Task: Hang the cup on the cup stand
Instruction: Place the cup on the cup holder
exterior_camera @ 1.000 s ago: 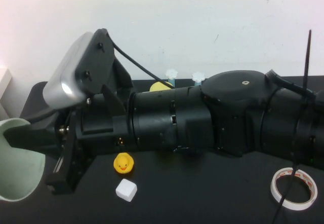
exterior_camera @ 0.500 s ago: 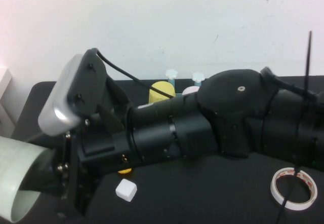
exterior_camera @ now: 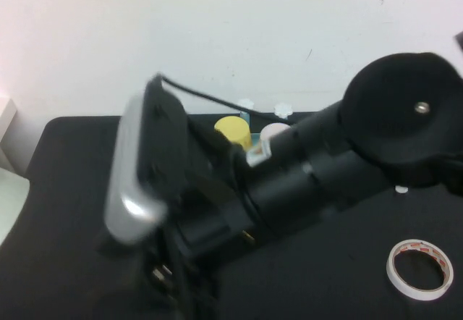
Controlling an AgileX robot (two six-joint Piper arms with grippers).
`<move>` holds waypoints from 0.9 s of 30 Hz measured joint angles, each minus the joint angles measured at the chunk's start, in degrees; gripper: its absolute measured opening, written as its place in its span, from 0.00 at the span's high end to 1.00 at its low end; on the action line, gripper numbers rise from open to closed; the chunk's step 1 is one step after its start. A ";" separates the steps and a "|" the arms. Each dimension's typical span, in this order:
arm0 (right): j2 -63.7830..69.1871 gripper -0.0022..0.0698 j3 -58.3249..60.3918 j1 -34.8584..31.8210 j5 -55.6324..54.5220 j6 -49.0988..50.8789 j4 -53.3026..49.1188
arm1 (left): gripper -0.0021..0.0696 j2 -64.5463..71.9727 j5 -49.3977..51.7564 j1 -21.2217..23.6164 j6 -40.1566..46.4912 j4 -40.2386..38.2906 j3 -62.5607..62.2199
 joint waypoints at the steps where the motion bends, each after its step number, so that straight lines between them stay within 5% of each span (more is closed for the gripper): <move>1: -0.52 0.46 0.00 0.00 2.55 2.32 -3.51 | 0.19 0.66 -0.28 0.00 3.85 0.00 -0.48; 4: -1.81 0.54 0.00 0.00 11.83 10.42 -14.21 | 0.19 3.32 -0.39 0.00 16.71 0.00 -2.15; 8: -2.17 0.79 0.00 0.00 25.72 21.90 -30.50 | 0.19 9.65 1.44 0.00 33.96 0.00 -5.14; 12: -2.58 0.93 0.47 0.00 28.70 31.57 -45.90 | 0.20 18.80 4.67 0.00 47.09 0.03 -9.05; 18: -7.60 0.96 7.34 -0.09 27.52 41.35 -60.44 | 0.20 35.43 14.53 0.00 51.12 0.49 -17.42; 27: -17.50 0.96 21.12 -0.09 22.08 51.91 -63.60 | 0.20 61.21 30.98 -0.12 52.49 1.29 -37.70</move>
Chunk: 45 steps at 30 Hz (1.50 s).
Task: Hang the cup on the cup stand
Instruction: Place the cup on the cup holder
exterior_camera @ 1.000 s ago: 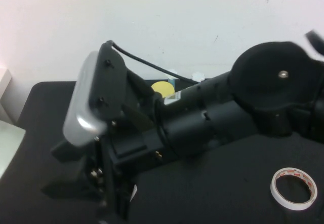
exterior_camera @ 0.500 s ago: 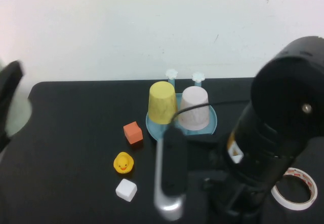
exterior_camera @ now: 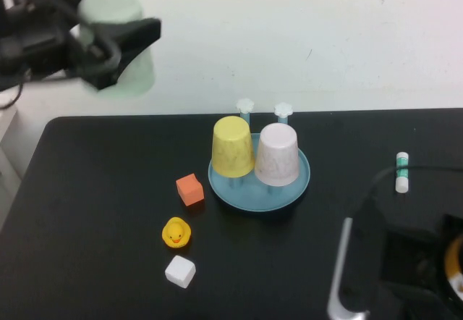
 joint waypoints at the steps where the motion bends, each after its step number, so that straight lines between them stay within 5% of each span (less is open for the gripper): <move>1: -0.73 0.96 0.83 0.00 0.00 1.00 0.00 | 0.20 2.72 0.54 -0.12 0.00 0.10 -1.96; 18: -11.16 0.96 5.83 0.00 2.61 15.29 0.00 | 0.20 37.53 -4.91 -14.85 17.07 0.38 -32.45; 30: -12.56 0.96 5.83 0.00 3.87 16.50 0.19 | 0.20 53.38 -6.54 -15.81 20.88 0.38 -45.42; 45: -12.56 0.97 5.83 0.00 4.59 16.62 -0.16 | 0.20 55.00 -6.79 -15.81 20.88 0.38 -46.18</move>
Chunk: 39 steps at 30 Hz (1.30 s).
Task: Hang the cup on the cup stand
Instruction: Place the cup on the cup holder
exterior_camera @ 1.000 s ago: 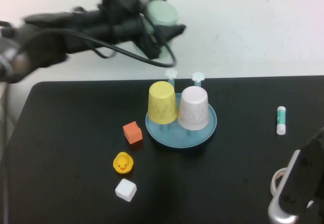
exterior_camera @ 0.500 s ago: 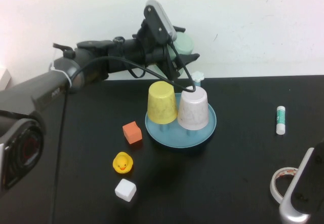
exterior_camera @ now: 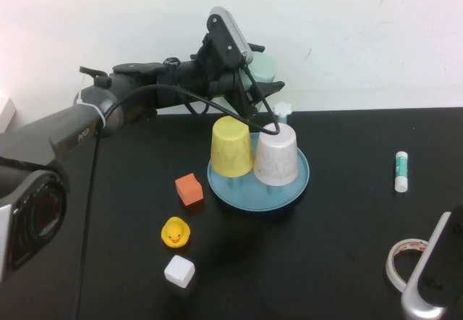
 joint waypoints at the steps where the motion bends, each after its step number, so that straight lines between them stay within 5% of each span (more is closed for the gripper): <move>1: 0.00 0.97 0.00 0.00 0.13 0.11 -0.02 | 0.20 0.00 0.00 0.00 0.00 0.00 0.00; 39: -0.01 0.97 0.00 0.00 -0.29 1.67 0.51 | 0.20 1.76 12.66 4.46 -9.67 0.36 -5.33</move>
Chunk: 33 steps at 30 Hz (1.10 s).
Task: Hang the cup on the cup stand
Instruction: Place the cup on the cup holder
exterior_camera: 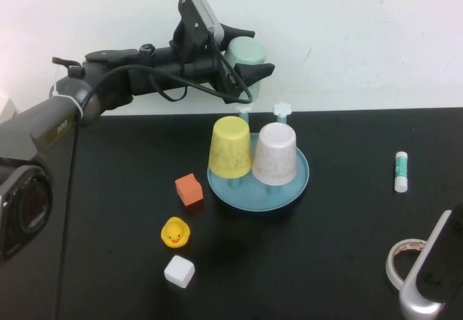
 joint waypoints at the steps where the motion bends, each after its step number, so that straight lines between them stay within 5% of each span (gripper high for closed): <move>1: 0.00 0.97 0.00 0.00 -0.21 0.00 0.00 | 0.20 0.00 -0.40 0.00 0.27 0.00 0.00; 33: 0.00 0.97 0.00 0.00 -3.78 0.00 0.58 | 0.20 3.47 -6.72 -1.74 8.04 -0.28 0.00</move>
